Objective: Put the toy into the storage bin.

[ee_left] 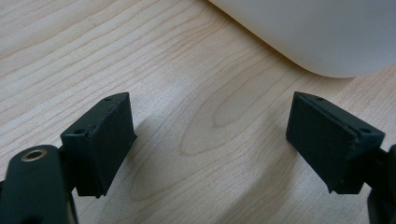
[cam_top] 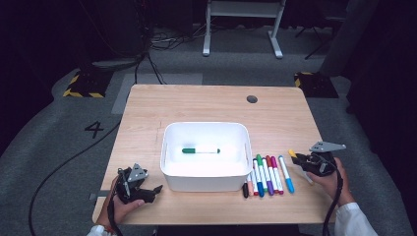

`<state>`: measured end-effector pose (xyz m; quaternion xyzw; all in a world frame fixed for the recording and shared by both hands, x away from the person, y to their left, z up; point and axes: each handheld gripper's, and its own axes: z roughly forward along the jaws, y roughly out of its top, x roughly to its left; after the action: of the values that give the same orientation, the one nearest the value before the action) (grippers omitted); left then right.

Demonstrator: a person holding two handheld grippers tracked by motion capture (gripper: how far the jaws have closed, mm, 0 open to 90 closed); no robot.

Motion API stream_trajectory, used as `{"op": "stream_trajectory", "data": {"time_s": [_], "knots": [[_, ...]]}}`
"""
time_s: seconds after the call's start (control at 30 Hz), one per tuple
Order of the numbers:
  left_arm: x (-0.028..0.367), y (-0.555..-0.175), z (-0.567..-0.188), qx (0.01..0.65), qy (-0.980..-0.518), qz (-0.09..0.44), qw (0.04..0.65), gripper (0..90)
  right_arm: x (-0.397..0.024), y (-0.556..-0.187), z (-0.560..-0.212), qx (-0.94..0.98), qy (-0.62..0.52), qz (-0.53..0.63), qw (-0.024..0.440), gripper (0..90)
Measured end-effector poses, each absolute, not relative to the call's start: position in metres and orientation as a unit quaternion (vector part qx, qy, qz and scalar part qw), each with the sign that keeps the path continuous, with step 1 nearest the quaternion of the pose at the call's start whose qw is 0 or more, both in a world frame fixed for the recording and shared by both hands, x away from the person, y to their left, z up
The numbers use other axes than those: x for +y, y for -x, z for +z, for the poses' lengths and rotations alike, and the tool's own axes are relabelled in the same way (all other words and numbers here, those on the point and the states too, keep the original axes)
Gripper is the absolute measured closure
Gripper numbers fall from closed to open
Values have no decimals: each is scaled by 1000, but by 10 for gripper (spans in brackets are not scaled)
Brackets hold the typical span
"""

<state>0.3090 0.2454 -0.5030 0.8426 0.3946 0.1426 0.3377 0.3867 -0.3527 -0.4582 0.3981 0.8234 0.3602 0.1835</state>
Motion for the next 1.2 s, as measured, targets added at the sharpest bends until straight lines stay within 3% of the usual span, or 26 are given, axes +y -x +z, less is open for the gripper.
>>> {"op": "stream_trajectory", "data": {"time_s": [0.57,1.2], "knots": [[246,-309,-503,394,-843,142,337,153,-305,-374,-361,823,-293,444,199,748],[246,-309,-503,394,-843,144,337,153,-214,-372,-306,837,-197,477,180,747]]}}
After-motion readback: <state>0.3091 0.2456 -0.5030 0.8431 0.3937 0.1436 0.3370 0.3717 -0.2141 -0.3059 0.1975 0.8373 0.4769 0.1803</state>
